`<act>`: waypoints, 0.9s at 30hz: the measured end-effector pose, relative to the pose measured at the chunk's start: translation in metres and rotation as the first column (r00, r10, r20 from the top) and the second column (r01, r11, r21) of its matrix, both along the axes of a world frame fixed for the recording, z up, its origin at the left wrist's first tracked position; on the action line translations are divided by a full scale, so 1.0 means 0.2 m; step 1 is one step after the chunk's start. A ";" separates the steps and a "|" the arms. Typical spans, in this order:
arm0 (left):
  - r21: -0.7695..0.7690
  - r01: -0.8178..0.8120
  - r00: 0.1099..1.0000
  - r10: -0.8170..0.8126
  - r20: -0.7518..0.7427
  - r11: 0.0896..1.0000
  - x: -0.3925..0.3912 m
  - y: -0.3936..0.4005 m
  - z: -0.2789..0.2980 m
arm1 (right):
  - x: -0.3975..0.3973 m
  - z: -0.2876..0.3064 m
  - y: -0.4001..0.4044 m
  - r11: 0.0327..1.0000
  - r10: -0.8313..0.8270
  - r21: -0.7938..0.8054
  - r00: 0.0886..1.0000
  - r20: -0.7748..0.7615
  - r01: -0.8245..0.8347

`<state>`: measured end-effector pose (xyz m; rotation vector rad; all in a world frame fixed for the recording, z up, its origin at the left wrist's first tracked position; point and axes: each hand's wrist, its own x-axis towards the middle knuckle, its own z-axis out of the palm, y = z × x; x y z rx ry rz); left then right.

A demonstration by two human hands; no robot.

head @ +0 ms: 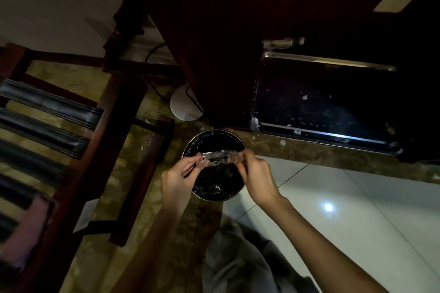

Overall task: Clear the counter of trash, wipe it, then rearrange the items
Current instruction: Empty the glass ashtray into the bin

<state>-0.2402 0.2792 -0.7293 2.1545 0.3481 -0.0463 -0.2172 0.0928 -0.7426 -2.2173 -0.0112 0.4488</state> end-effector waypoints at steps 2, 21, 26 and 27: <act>-0.031 -0.008 1.000 0.008 -0.014 0.999 0.01 0.01 0.14 | -0.02 0.13 -0.01 1.000 0.002 -0.017 1.000 -0.016 -0.003; -0.425 0.006 0.956 -0.130 -0.262 0.905 0.08 0.06 2.11 | -0.12 2.10 -0.14 0.842 -0.060 0.522 0.985 -0.163 0.138; -0.406 0.133 0.948 -0.236 -0.214 0.904 0.07 0.05 2.52 | -0.16 2.48 -0.17 0.813 -0.094 0.564 0.989 -0.112 0.141; -0.405 0.147 0.948 -0.245 -0.201 0.902 0.06 0.04 2.59 | -0.17 2.54 -0.18 0.809 -0.105 0.569 0.989 -0.101 0.144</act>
